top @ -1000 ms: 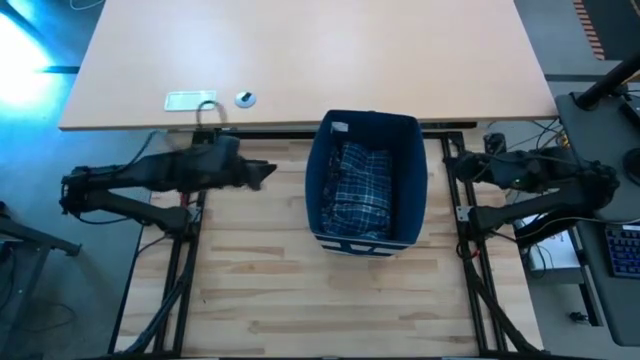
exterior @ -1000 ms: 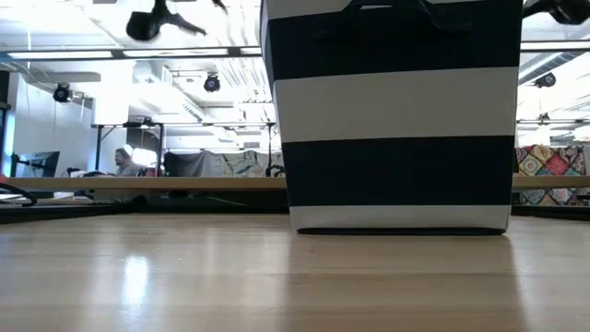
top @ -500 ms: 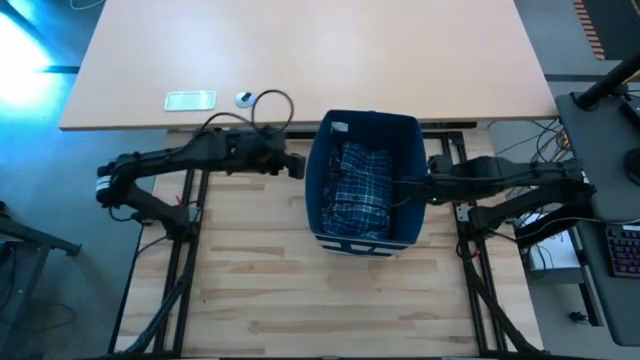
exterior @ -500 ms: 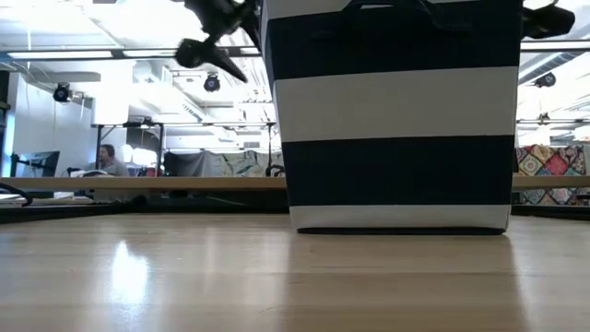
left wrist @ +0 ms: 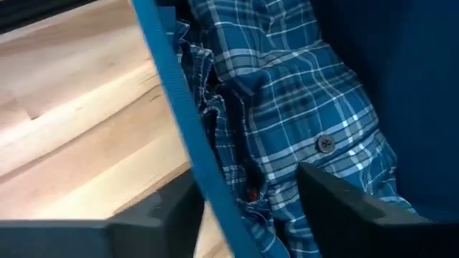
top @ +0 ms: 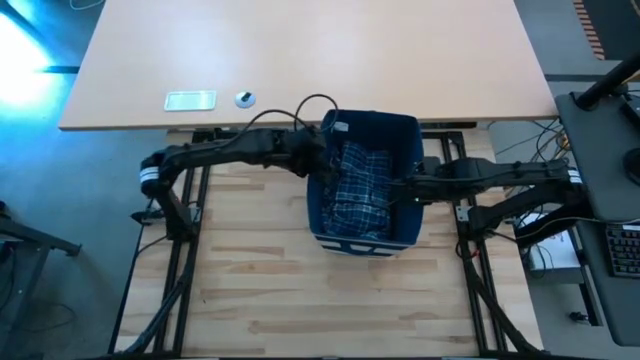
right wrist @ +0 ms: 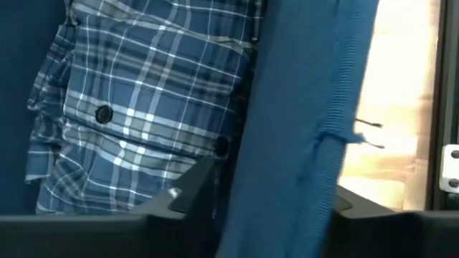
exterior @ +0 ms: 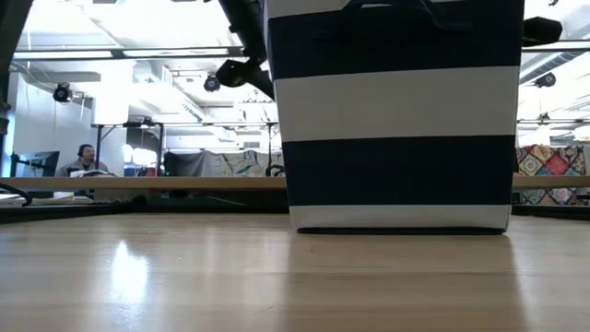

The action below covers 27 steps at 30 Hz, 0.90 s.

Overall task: Fold Laundry from Bin
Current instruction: Move the laundry bin to the other table

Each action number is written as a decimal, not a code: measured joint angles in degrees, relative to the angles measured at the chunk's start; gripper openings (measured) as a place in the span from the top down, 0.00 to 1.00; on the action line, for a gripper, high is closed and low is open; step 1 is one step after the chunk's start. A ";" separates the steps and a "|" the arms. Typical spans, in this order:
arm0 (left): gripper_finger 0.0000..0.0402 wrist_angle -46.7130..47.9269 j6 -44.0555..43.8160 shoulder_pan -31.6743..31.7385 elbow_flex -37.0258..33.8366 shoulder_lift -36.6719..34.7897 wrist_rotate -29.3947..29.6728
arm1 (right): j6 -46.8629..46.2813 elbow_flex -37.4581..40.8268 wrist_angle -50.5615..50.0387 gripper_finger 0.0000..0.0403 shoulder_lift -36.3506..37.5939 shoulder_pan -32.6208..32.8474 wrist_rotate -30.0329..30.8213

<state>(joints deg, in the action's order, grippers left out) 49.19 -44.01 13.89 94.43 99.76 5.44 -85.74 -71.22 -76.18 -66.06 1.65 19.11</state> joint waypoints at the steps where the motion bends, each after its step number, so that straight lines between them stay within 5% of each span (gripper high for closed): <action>1: 0.53 0.38 0.26 0.00 0.64 0.38 0.01 | 0.60 -0.08 -0.10 0.66 -0.25 0.00 -0.02; 9: 0.96 1.69 1.82 0.93 3.26 0.99 1.38 | 5.66 -3.30 0.16 0.95 -2.77 -3.85 -0.67; 19: 0.90 3.39 3.19 6.83 3.28 -5.45 1.04 | 30.37 -25.10 3.64 0.97 -14.26 -19.33 -0.74; 27: 0.90 3.44 11.11 20.62 3.37 -9.26 -1.58 | 44.96 -46.67 5.14 0.97 -31.51 -29.69 -3.42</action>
<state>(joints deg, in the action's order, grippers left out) 52.63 -32.90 34.51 97.80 90.50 3.87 -40.78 -117.89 -71.05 -97.56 -28.04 15.69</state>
